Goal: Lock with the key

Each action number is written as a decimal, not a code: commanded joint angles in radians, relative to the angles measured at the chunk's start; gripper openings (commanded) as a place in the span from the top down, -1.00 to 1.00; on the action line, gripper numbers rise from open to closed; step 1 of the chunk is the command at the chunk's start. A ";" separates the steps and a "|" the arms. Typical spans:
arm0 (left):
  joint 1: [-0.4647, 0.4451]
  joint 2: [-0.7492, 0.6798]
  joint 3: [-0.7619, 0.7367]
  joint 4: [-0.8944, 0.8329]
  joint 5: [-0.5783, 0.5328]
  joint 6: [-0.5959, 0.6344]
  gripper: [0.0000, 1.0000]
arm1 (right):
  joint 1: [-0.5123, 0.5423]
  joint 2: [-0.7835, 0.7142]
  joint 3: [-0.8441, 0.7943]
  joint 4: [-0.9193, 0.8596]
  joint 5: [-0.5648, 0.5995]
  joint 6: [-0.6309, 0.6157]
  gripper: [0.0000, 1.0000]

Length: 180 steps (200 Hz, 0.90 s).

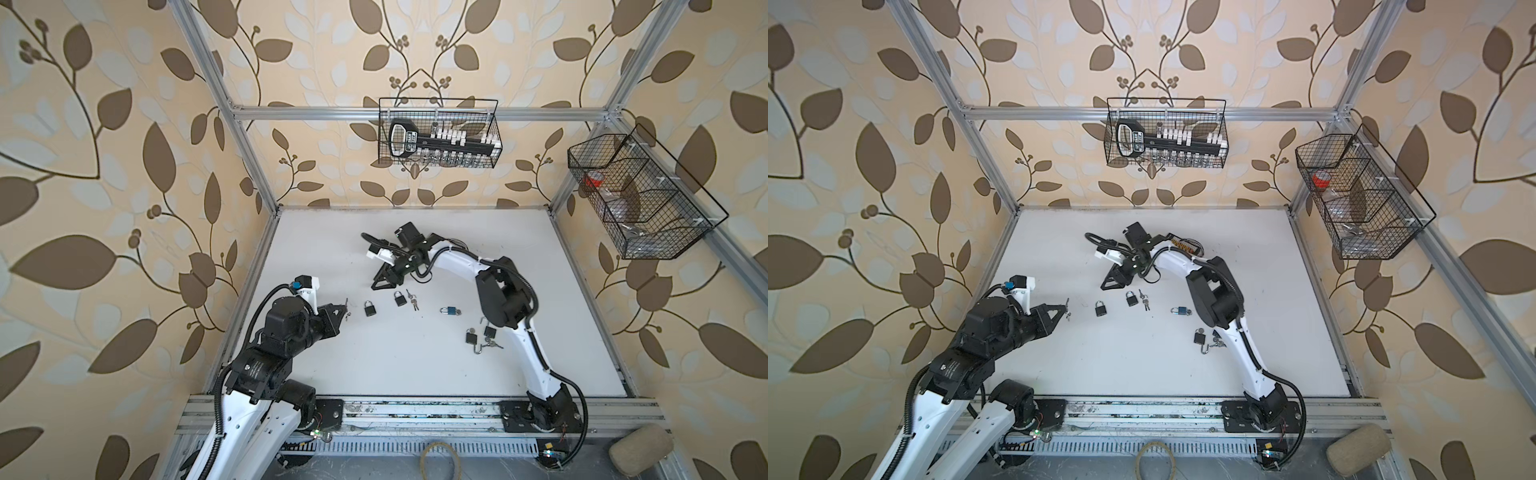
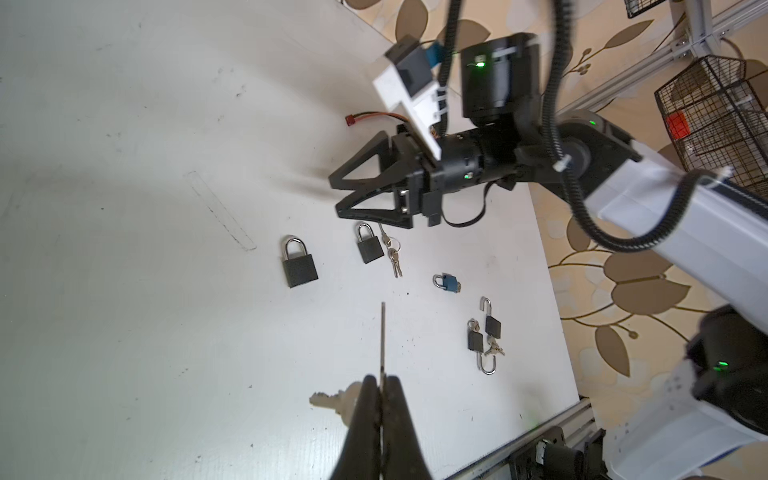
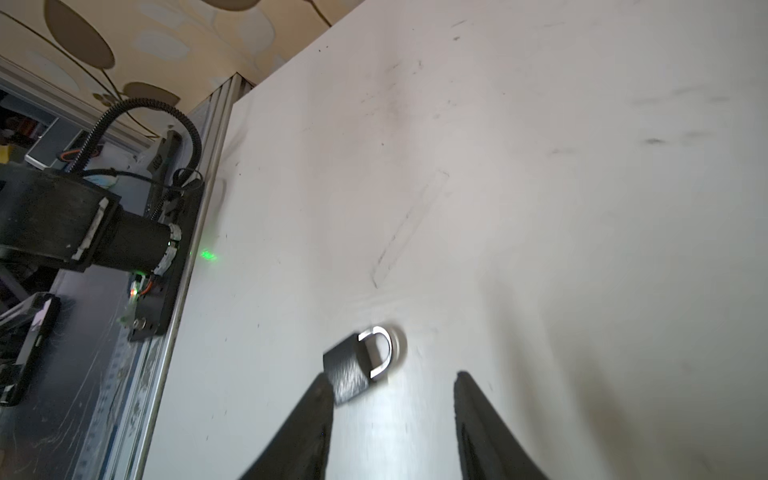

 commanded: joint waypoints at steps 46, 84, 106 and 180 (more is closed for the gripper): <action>-0.114 0.302 -0.037 0.345 -0.072 -0.062 1.00 | -0.121 -0.695 -0.752 0.604 0.413 0.468 -0.20; -0.325 0.492 0.006 0.411 -0.324 -0.133 1.00 | -0.126 -0.989 -0.988 0.639 0.632 0.576 -0.48; -0.382 0.573 0.028 0.434 -0.399 -0.181 1.00 | -0.127 -1.136 -1.070 0.624 0.778 0.721 -0.77; -0.385 0.823 0.117 0.426 -0.439 -0.263 1.00 | -0.133 -1.358 -1.223 0.534 0.850 0.675 -0.99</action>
